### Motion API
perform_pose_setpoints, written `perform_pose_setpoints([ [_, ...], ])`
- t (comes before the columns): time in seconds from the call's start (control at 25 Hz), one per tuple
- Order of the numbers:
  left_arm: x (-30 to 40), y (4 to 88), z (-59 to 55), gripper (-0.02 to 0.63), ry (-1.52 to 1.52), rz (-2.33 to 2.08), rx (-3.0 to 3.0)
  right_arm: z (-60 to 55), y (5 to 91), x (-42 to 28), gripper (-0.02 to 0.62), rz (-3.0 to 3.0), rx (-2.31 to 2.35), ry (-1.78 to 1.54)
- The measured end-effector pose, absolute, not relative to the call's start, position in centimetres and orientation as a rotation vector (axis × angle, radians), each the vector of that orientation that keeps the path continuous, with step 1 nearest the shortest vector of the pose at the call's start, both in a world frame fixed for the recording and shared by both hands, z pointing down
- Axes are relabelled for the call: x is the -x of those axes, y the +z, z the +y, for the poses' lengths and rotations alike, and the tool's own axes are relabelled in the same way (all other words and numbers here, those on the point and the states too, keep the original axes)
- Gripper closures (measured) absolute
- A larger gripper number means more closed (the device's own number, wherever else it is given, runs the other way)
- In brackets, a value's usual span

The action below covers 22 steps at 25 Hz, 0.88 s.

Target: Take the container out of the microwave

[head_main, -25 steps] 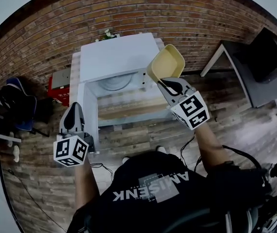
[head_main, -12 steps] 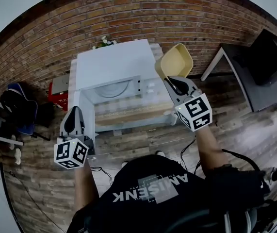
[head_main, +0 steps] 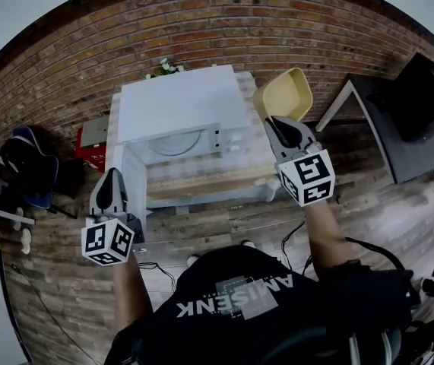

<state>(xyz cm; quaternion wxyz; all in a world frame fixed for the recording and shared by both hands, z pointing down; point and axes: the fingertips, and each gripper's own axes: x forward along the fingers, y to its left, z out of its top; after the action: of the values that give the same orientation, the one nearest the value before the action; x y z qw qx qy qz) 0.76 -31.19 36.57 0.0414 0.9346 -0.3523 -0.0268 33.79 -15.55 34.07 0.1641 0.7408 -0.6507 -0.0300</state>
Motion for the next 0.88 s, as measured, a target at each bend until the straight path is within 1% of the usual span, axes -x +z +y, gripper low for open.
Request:
perform_pose_setpoints([
  [0.4, -0.9, 35.7, -31.4, 0.594, -0.142, -1.122, -2.863, -16.5, 33.3, -34.1, 0.545, -1.887, -2.125, -0.105],
  [0.88, -1.8, 35.5, -31.7, 0.594, -0.121, -1.104, -2.892, -16.7, 32.9, -34.4, 0.545, -1.9, -2.139, -0.096],
])
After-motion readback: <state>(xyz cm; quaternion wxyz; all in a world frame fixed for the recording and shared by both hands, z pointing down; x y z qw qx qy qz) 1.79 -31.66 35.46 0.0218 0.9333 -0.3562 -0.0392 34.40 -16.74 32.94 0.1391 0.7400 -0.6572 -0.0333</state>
